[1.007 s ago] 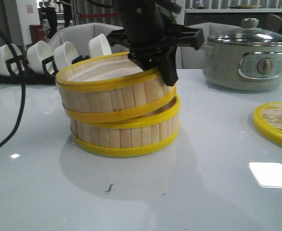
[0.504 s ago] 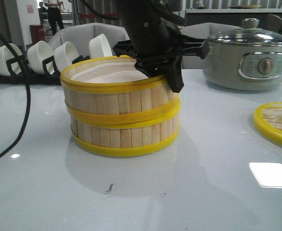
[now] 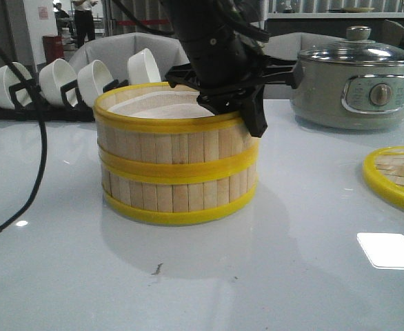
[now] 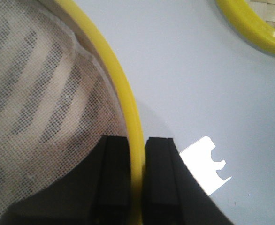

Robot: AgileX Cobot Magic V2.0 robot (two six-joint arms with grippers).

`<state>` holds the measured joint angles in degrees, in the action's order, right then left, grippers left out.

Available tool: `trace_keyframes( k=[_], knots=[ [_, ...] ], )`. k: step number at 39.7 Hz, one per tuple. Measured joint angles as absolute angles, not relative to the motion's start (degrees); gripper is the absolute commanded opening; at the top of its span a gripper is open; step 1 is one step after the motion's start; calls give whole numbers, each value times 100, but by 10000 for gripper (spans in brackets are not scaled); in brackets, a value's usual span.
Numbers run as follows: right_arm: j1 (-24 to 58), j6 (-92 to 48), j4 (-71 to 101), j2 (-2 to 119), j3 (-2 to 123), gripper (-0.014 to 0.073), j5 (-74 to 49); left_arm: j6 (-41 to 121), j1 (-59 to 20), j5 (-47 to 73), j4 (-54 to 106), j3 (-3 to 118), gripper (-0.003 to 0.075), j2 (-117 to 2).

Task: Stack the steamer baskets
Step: 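Lower the basket onto the middle basket and open the left gripper, then raise the left gripper away from the stacked baskets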

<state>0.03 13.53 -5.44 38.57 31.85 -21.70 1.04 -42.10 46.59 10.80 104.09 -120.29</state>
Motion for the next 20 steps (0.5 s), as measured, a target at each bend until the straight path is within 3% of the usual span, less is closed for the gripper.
trace_keyframes(
  k=[5,8,20],
  knots=[
    [3,1353,-544,3857,3185,391,-2170,202,-4210,4557,1092,10409,364,-12029],
    [3,1353,-544,3857,3185,391,-2170,224,-4210,4486,1092,10409,433,-12029],
    [3,1353,-544,3857,3185,391,-2170,266,-4218,4387,1030,10409,430,-11741]
  ],
)
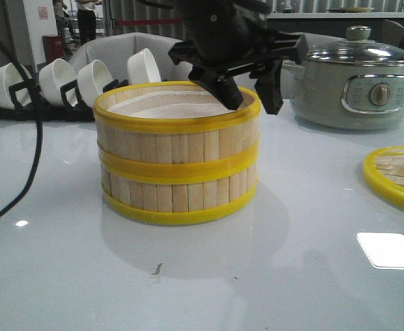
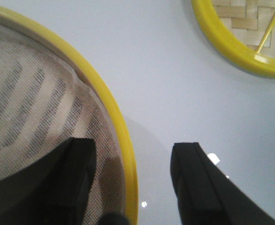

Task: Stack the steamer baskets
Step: 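Raise the left gripper away from the stacked baskets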

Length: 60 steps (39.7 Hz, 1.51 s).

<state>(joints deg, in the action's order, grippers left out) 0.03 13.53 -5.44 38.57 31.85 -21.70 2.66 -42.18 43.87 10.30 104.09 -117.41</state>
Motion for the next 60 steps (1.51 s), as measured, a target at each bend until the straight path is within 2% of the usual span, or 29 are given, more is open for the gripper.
trace_keyframes(
  k=[7,10,11,13,15,27,33,43,60],
  knots=[
    [3,1353,-544,3857,3185,391,-2170,266,-4184,4354,983,10409,313,-11364],
    [3,1353,-544,3857,3185,391,-2170,266,-4092,4354,983,10409,195,-11172],
    [3,1353,-544,3857,3185,391,-2170,266,-4038,4365,983,10409,134,-11068],
    [3,1353,-544,3857,3185,391,-2170,266,-3905,4389,983,10409,77,-10889],
    [3,1353,-544,3857,3185,391,-2170,256,-3759,4433,983,10409,98,-10714],
    [3,1353,-544,3857,3185,391,-2170,256,-2621,4675,970,10398,95,-9441],
    [3,1353,-544,3857,3185,391,-2170,256,-1954,4629,957,10019,95,-8591],
    [3,1353,-532,3857,3185,391,-2170,237,-1157,3903,943,8136,95,-6746],
    [3,1353,-462,3857,3185,391,-2149,237,-1110,2799,874,4546,95,-3616]
  ],
)
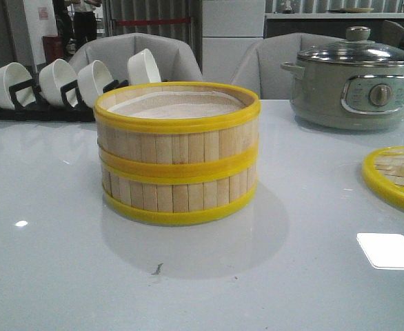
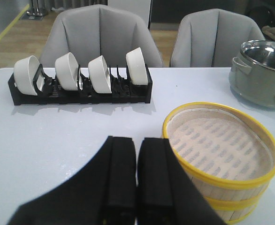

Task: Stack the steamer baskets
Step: 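Raise the left gripper away from the stacked baskets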

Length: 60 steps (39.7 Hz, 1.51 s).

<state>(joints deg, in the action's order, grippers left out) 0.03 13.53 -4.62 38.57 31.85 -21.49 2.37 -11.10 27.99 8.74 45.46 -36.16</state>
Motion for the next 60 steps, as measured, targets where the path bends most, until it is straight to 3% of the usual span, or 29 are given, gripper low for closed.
trace_keyframes(
  k=[11,20,60],
  knots=[
    [3,1353,-343,3857,3185,391,-2149,233,-1110,2381,827,3099,95,-2295],
    [3,1353,-306,3857,3185,391,-2149,233,-1110,2296,724,2515,95,-2029],
    [3,1353,-304,3857,3185,391,-2290,233,-1110,2296,702,2424,95,-2029]
  ],
)
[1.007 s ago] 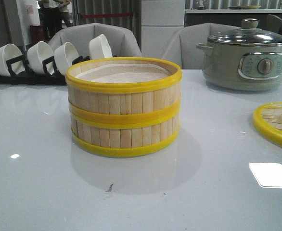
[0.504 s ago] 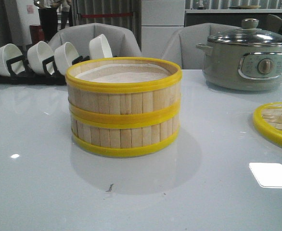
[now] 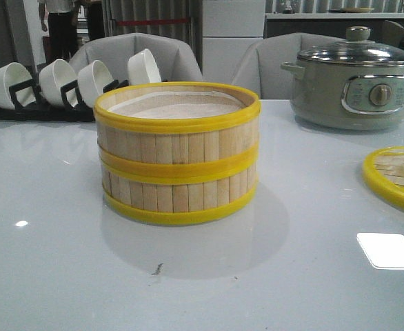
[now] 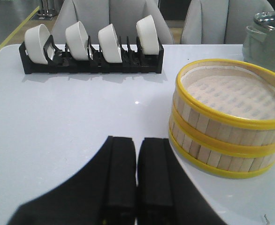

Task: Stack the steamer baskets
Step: 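Raise the left gripper away from the stacked baskets, then lower the right gripper onto the center knob of the bamboo lid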

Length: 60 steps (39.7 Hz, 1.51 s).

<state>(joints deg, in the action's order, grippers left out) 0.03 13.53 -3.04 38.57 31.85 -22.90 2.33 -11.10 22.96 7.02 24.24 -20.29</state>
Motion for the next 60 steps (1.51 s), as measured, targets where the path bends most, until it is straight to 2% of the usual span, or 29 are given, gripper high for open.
trace_keyframes(
  k=[35,45,60],
  knots=[
    [3,1353,-291,4236,3128,391,-3139,233,-1110,2285,702,2424,95,-2029],
    [3,1342,-536,6077,3835,391,-3168,233,-1110,2285,702,2424,95,-2029],
    [3,1342,-975,8814,6452,391,-3592,233,-1110,2285,702,2413,95,-2029]
  ],
)
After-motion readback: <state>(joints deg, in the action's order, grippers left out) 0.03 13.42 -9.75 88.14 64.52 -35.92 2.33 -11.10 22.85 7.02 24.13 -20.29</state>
